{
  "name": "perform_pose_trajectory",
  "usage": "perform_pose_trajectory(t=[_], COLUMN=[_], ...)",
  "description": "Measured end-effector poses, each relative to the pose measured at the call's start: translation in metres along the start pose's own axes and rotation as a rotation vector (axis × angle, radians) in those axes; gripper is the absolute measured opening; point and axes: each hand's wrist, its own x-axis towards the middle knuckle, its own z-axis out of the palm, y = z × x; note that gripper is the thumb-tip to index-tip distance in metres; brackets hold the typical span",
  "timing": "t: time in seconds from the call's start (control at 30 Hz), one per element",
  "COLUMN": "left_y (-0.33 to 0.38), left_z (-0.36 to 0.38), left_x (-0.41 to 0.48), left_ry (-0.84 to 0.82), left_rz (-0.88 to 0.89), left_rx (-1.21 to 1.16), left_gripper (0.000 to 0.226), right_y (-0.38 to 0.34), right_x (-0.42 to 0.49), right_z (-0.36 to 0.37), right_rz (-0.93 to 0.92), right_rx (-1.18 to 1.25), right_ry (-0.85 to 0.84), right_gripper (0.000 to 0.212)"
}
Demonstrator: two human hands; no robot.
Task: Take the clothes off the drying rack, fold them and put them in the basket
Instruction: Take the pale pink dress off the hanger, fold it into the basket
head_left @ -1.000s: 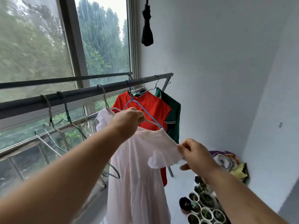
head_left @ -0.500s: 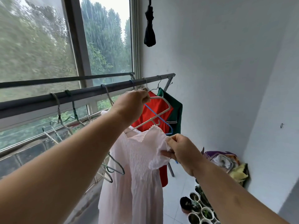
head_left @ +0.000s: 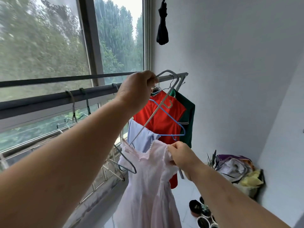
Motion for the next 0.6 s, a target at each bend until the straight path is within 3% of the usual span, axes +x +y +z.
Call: perform_pose_trajectory(t=[0.3, 0.6], left_y=[0.007, 0.008], left_z=[-0.002, 0.015], left_x=[0.003, -0.008], left_ry=[0.089, -0.05], left_rz=[-0.053, 0.01], left_rx=[-0.1, 0.081], left_gripper=[0.018, 0.017], right_y=[0.013, 0.02], right_x=[0.001, -0.005], right_z=[-0.011, -0.021], right_rz=[0.036, 0.046], right_rx=[-0.128, -0.096], right_ry=[-0.046, -0.014], right_gripper=[0.02, 0.021])
